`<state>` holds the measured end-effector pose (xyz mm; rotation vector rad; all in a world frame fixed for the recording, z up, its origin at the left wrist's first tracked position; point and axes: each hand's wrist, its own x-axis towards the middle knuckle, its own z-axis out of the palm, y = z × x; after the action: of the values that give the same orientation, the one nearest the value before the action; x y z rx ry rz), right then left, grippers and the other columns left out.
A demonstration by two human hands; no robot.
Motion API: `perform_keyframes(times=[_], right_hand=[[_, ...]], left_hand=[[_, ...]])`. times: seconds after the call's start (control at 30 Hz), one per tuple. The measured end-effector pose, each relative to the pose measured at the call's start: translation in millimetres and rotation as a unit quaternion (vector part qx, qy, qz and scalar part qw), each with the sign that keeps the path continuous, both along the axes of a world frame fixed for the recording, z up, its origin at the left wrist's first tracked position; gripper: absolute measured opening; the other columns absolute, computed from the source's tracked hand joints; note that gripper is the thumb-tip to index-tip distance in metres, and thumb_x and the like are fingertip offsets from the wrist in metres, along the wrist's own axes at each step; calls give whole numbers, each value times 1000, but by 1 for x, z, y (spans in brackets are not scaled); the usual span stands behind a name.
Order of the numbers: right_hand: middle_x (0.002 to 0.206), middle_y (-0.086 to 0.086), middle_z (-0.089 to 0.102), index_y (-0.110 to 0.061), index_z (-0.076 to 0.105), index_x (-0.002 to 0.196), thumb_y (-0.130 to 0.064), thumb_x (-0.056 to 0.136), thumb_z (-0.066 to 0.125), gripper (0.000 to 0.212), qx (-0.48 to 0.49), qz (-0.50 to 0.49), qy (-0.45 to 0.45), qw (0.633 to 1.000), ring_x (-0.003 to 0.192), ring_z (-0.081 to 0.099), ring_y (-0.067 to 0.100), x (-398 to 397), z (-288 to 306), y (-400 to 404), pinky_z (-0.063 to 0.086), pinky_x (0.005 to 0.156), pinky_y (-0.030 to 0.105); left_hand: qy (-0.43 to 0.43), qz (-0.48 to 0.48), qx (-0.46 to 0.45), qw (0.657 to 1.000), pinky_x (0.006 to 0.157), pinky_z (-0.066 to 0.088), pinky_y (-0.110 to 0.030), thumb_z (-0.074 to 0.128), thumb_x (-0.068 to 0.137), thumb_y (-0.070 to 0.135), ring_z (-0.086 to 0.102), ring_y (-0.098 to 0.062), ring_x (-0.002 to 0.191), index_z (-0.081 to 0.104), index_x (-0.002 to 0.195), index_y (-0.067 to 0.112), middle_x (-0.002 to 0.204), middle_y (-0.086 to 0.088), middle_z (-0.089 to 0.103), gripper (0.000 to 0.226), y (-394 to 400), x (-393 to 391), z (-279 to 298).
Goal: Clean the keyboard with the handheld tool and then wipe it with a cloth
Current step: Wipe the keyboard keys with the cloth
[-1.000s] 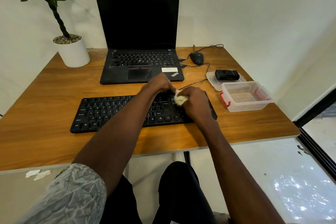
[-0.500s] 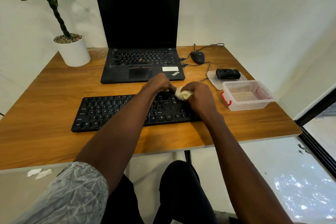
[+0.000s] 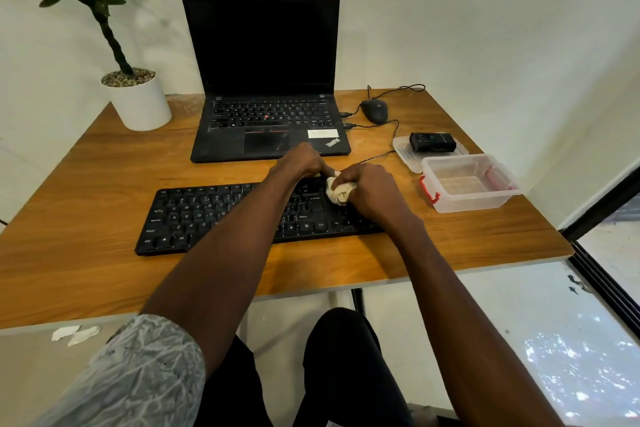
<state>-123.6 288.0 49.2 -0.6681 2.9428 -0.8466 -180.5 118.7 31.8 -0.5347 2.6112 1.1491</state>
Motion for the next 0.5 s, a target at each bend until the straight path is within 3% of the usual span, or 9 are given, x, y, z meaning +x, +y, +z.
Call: perform_keyframes(times=[0.07, 0.17, 0.33, 0.43, 0.5], right_hand=[[113, 4, 70, -23, 76, 105, -1, 84, 63, 33, -5, 1, -48, 999, 94, 62, 16, -4, 11, 5, 53, 80, 32], [110, 5, 72, -21, 74, 110, -11, 85, 68, 28, -12, -52, 2, 999, 90, 62, 15, -8, 16, 10, 53, 78, 31], [122, 7, 65, -21, 69, 118, -6, 87, 63, 35, 89, -19, -38, 995, 108, 60, 23, 9, 20, 17, 49, 86, 34], [109, 9, 69, -16, 71, 114, -16, 88, 64, 27, 102, -126, 16, 987, 95, 62, 22, 16, 15, 21, 50, 76, 34], [100, 7, 70, -16, 70, 110, -22, 87, 66, 24, 111, -115, 46, 986, 88, 63, 21, 29, 10, 7, 49, 69, 32]], left_hand=[[-4, 5, 4, 1000, 83, 50, -38, 86, 64, 34, 62, -28, 99, 64, 111, 1, 109, -10, 67, 61, -1, -1, 1], [-18, 15, -14, 1000, 83, 50, -38, 88, 61, 38, 61, -29, 100, 64, 114, 4, 112, -9, 66, 67, 2, -2, 2], [-29, 35, -31, 999, 98, 44, -49, 90, 49, 48, 55, -36, 114, 59, 118, 6, 125, -13, 61, 87, 4, -5, 0], [-31, 32, -39, 998, 99, 41, -51, 90, 50, 50, 53, -37, 118, 57, 120, 6, 128, -13, 59, 89, 5, -5, -1], [-33, 36, -38, 998, 100, 42, -51, 90, 47, 49, 54, -37, 117, 58, 120, 6, 126, -13, 61, 90, 5, -7, -3]])
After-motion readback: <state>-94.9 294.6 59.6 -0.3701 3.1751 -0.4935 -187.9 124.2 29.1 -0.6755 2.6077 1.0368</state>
